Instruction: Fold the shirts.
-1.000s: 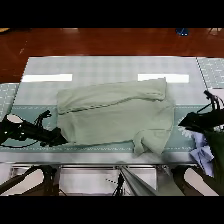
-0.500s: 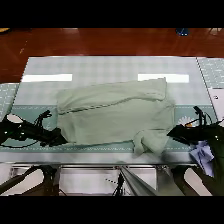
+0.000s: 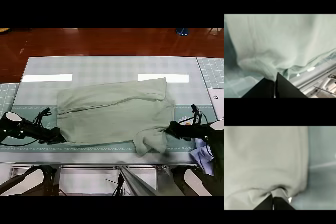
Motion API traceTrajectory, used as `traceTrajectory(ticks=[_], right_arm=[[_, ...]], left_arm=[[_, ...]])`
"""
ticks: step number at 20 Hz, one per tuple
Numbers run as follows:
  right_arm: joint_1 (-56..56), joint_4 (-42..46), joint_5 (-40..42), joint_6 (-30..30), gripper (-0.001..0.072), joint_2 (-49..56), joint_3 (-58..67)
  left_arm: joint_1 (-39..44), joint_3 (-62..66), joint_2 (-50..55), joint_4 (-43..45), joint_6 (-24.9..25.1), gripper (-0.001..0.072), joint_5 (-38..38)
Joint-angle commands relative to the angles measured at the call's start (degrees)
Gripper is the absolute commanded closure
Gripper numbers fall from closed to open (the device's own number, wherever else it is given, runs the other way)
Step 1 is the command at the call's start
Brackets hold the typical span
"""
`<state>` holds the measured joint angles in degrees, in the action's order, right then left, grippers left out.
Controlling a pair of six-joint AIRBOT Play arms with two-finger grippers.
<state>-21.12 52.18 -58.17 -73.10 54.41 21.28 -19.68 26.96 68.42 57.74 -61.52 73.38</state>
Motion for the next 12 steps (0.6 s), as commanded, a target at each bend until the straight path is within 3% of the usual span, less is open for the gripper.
traceTrajectory(ticks=[1,5,7,12], right_arm=[[1.0,-2.4,-5.4,1.5,0.0680,-0.1,7.2],[1.0,-5.9,-5.2,0.3,0.0681,-0.1,22.8],[2.1,-6.2,2.0,-1.0,0.0681,0.4,27.6],[11.5,-6.2,16.3,-1.0,0.0681,12.3,34.0]], left_arm=[[0.0,4.8,-0.8,-2.7,0.9,0.0679,3.1],[0.0,15.1,-5.3,-10.5,0.8,0.0679,3.6],[0.0,20.2,-6.1,-12.3,0.4,0.0679,2.6],[3.0,22.8,-5.8,-12.8,0.2,0.0678,-10.5]])
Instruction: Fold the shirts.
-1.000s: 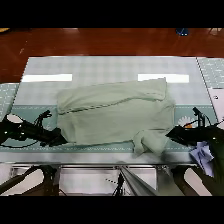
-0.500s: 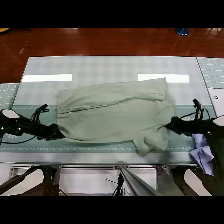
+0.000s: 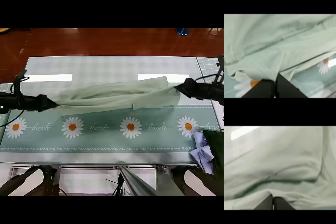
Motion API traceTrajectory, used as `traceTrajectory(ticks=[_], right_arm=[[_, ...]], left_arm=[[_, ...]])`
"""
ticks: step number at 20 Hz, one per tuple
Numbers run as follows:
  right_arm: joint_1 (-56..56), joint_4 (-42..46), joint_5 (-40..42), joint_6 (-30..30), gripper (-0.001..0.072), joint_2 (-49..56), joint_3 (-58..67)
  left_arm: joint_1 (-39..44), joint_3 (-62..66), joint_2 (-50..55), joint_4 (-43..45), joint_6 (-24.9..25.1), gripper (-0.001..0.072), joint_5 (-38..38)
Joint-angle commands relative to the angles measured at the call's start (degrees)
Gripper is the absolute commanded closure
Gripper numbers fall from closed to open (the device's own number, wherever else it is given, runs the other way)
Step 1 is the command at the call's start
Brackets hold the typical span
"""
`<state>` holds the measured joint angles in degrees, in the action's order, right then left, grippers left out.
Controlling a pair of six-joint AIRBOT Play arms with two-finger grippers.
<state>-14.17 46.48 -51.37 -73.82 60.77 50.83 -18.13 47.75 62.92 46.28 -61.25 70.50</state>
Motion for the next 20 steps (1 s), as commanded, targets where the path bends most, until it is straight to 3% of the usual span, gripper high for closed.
traceTrajectory(ticks=[1,6,13,14,15,16,18,19,20], right_arm=[[6.0,-0.5,12.7,-0.3,0.0681,8.7,5.9],[7.5,-0.5,18.0,-0.5,0.0681,21.4,14.3],[7.5,0.1,18.4,-0.5,0.0680,28.0,15.6],[7.5,0.7,18.5,-0.4,0.0680,28.2,15.6],[7.5,1.7,18.6,-0.4,0.0679,28.2,15.6],[7.3,2.9,18.6,-0.4,0.0671,28.0,15.6],[6.3,5.0,17.8,0.2,0.0388,27.0,15.6],[5.3,6.9,16.9,1.2,0.0300,25.8,15.6],[4.1,9.8,16.2,1.3,0.0289,24.3,15.6]], left_arm=[[1.9,2.0,-0.1,-1.4,-0.1,0.0678,-10.2],[4.0,2.1,4.5,-1.3,0.0,0.0678,-19.9],[5.6,2.2,17.2,-1.4,0.6,0.0669,-21.0],[5.9,2.2,18.3,-1.4,0.6,0.0627,-21.0],[5.9,2.2,19.0,-1.4,0.6,0.0539,-21.0],[5.8,2.3,19.3,-1.3,0.6,0.0369,-21.1],[4.8,3.4,19.1,-1.3,0.6,0.0104,-20.5],[4.0,4.6,19.1,-1.3,0.6,0.0055,-18.7],[3.1,6.4,19.1,-1.3,0.6,0.0056,-16.2]])
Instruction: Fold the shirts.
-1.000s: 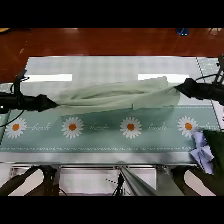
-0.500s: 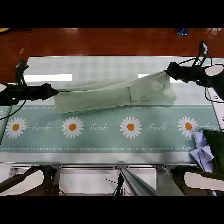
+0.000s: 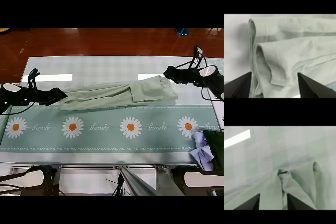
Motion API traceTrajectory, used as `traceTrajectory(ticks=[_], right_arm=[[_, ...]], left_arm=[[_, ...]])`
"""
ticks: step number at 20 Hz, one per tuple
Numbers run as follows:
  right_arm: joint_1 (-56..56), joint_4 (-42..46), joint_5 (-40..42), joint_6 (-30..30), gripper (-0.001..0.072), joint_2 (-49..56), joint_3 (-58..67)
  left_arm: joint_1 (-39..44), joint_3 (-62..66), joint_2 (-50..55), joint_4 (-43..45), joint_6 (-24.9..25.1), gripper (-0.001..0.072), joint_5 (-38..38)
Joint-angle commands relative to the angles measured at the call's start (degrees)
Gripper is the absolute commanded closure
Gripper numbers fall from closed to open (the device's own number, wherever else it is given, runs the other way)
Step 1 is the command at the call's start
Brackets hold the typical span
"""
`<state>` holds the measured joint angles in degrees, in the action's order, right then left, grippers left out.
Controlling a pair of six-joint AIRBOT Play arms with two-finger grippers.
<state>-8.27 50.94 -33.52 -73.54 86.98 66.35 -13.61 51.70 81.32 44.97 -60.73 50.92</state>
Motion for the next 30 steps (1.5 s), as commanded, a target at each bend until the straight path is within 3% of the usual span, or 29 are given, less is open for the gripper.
traceTrajectory(ticks=[1,3,4,5,7,11,16,18,20,23,24,27,28,30], right_arm=[[-3.3,9.3,-2.8,0.9,0.0289,-3.7,0.1],[-6.7,18.1,-5.7,-1.0,0.0272,-7.0,0.1],[-8.8,21.7,-8.1,-3.8,0.0192,-7.7,0.1],[-11.2,22.3,-11.3,-5.4,0.0168,-7.7,0.1],[-16.2,18.0,-19.1,-5.2,0.0108,-5.9,0.1],[-21.4,0.2,-30.7,0.3,0.0108,1.6,0.1],[-15.4,-11.7,-29.1,3.4,0.0108,8.5,0.1],[-11.4,-13.5,-26.2,3.4,0.0108,10.1,0.1],[-7.8,-14.5,-24.0,3.4,0.0109,11.4,0.1],[-2.8,-14.4,-21.0,3.4,0.0120,12.1,0.1],[-1.3,-14.4,-19.9,3.4,0.0162,12.1,0.1],[1.6,-14.5,-18.1,3.9,0.0585,12.0,0.1],[1.7,-14.5,-18.5,4.0,0.0680,11.5,0.1],[1.0,-14.4,-20.6,6.1,0.0680,8.9,0.1]], left_arm=[[-2.3,4.2,0.7,0.0,0.0,0.0056,5.9],[-3.4,7.0,0.7,0.0,0.0,0.0056,10.2],[-3.6,8.2,0.7,0.0,0.0,0.0057,11.7],[-3.6,9.2,0.6,0.0,0.0,0.0057,12.9],[-3.4,10.6,0.5,0.0,0.0,0.0059,14.3],[-2.4,11.0,0.1,-0.4,0.0,0.0062,15.9],[-0.4,11.0,0.0,-2.0,0.0,0.0068,16.3],[0.5,11.1,0.0,-3.0,0.0,0.0071,16.3],[1.2,11.1,0.0,-4.2,0.0,0.0127,16.3],[1.6,11.1,0.0,-6.0,0.0,0.0127,16.9],[1.6,11.1,0.0,-6.4,0.0,0.0127,17.1],[1.6,11.1,0.0,-6.7,0.0,0.0127,17.6],[1.6,11.1,0.0,-6.7,0.0,0.0127,17.8],[1.6,11.1,0.0,-6.7,0.0,0.0128,18.5]])
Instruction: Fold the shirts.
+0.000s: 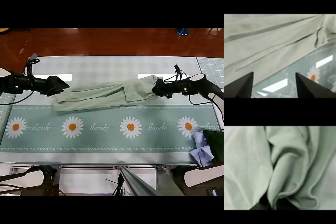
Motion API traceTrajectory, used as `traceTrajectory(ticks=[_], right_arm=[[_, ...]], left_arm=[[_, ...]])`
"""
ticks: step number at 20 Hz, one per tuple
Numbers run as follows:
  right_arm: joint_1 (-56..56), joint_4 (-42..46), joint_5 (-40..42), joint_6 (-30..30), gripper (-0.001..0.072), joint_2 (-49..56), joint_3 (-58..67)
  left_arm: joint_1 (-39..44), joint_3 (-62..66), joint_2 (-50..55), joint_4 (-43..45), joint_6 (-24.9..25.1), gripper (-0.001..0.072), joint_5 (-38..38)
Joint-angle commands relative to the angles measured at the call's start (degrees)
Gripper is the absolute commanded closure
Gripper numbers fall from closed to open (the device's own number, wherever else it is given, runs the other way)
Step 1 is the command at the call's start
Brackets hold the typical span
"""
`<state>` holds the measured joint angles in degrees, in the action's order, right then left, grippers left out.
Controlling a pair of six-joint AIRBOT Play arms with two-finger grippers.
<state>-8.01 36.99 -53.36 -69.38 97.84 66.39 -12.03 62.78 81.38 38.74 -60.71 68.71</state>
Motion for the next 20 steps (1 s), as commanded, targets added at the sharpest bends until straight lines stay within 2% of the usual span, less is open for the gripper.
traceTrajectory(ticks=[1,3,5,6,7,8,10,12,14,17,20], right_arm=[[0.1,0.0,-2.2,2.7,0.0680,-4.2,0.0],[-0.8,4.4,-4.9,2.6,0.0680,-9.8,0.0],[-0.8,12.2,-7.3,0.6,0.0680,-16.7,0.0],[-0.5,15.8,-9.0,-0.9,0.0680,-20.3,0.0],[-0.3,19.0,-10.8,-2.0,0.0680,-23.8,0.0],[0.0,20.9,-12.6,-2.7,0.0680,-26.9,0.0],[0.9,25.6,-15.6,-4.9,0.0680,-32.8,0.0],[2.9,30.9,-17.9,-8.0,0.0680,-37.8,0.0],[5.5,35.9,-20.0,-11.1,0.0681,-41.7,0.0],[10.2,41.3,-22.1,-16.3,0.0680,-46.5,0.0],[15.4,44.8,-22.6,-21.3,0.0680,-50.5,0.0]], left_arm=[[0.0,0.1,0.0,-0.5,0.0,0.0129,0.9],[0.1,0.0,0.0,-2.6,0.0,0.0141,1.5],[0.7,0.0,0.0,-7.1,0.0,0.0350,2.6],[1.5,0.0,-0.1,-9.3,0.0,0.0418,3.0],[2.8,0.0,-0.1,-11.6,0.0,0.0439,2.9],[4.4,0.0,-0.1,-13.2,0.0,0.0530,2.9],[9.4,0.1,-0.1,-14.9,0.0,0.0611,2.1],[15.5,0.0,0.0,-15.0,0.0,0.0623,0.0],[22.5,0.0,0.0,-15.0,-0.5,0.0677,-3.9],[32.3,0.0,0.4,-15.0,-3.0,0.0677,-11.6],[40.6,0.0,2.4,-15.0,-4.9,0.0678,-16.0]])
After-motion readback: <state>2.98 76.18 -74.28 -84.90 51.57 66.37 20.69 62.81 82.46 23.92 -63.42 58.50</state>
